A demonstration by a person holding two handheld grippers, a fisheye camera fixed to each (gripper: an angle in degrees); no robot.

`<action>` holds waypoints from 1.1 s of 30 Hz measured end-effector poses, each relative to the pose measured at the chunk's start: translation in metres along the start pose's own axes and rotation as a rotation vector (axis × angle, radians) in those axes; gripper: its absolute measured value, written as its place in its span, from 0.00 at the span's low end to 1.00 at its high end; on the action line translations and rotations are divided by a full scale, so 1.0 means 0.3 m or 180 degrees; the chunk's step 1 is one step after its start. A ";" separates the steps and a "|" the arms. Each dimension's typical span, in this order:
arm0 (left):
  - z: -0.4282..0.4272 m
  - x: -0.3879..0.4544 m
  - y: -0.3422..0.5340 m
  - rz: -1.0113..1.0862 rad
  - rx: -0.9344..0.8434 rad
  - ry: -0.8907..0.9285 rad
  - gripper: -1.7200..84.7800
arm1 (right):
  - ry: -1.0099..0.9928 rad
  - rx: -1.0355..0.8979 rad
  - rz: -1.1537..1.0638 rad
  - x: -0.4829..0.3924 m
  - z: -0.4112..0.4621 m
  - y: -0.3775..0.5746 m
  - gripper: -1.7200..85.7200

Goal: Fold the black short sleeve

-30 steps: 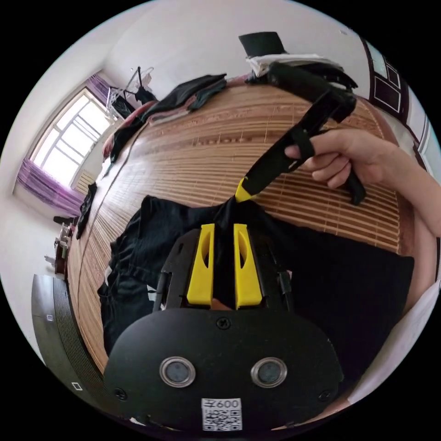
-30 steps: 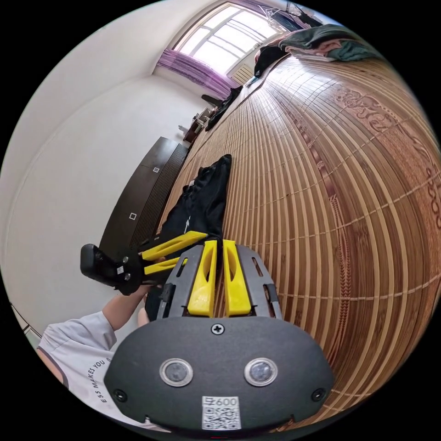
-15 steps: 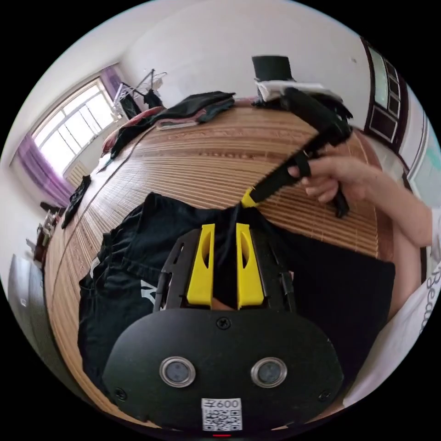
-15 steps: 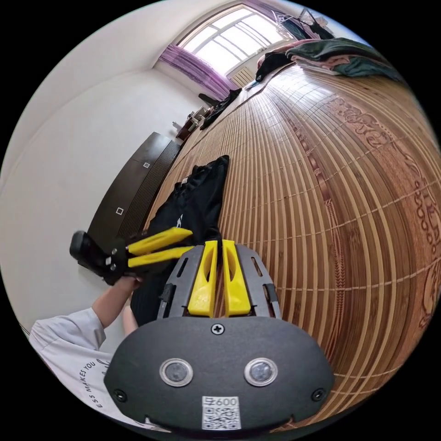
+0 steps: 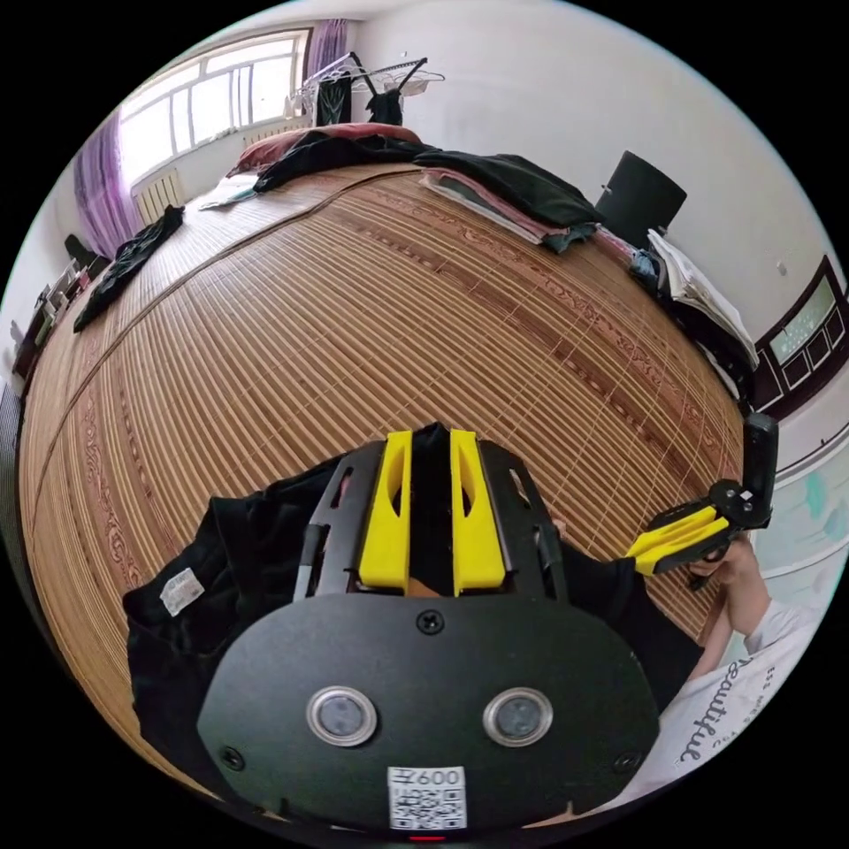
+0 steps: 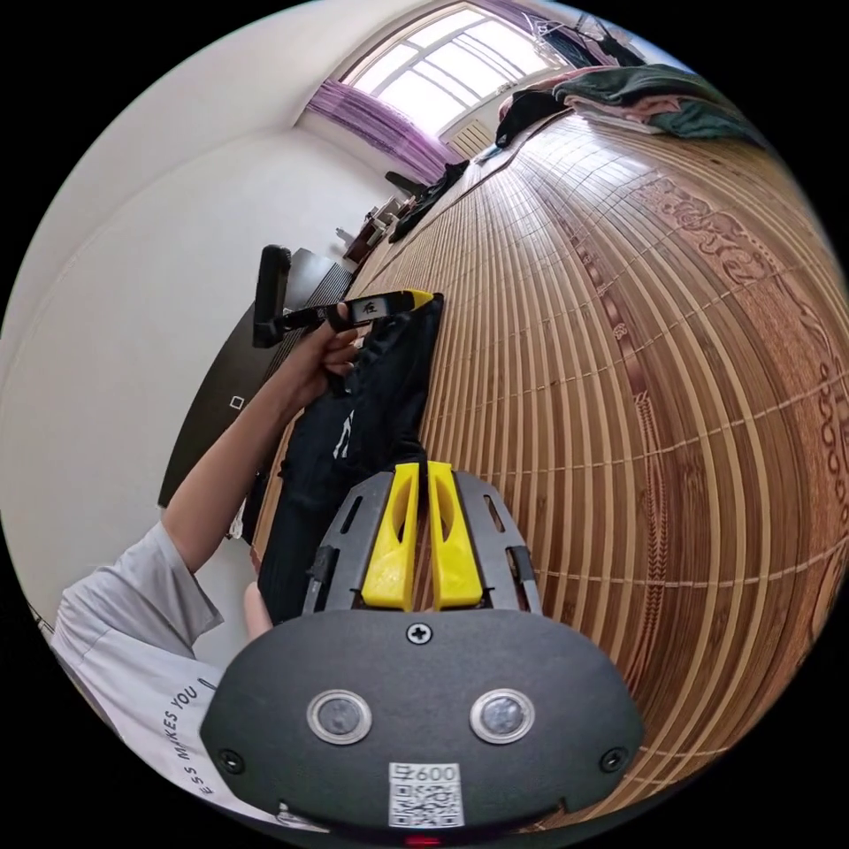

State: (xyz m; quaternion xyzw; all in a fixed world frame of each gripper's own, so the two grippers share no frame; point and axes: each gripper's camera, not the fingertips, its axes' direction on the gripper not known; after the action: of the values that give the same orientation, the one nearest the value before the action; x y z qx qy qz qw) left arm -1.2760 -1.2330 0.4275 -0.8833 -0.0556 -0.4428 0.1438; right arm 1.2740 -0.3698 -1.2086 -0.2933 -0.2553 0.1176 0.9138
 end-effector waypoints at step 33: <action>-0.452 0.352 0.277 0.0563 0.0317 -0.0079 0.12 | 0.0109 0.0385 -0.0334 0.109 -0.038 0.175 0.01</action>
State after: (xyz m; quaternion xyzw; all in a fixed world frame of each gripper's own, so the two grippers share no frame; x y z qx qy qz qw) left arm -1.2976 -1.3565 0.5715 -0.8819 -0.0011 -0.4141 0.2254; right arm 1.3042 -0.3212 -1.2350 -0.2258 -0.2471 0.0798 0.9390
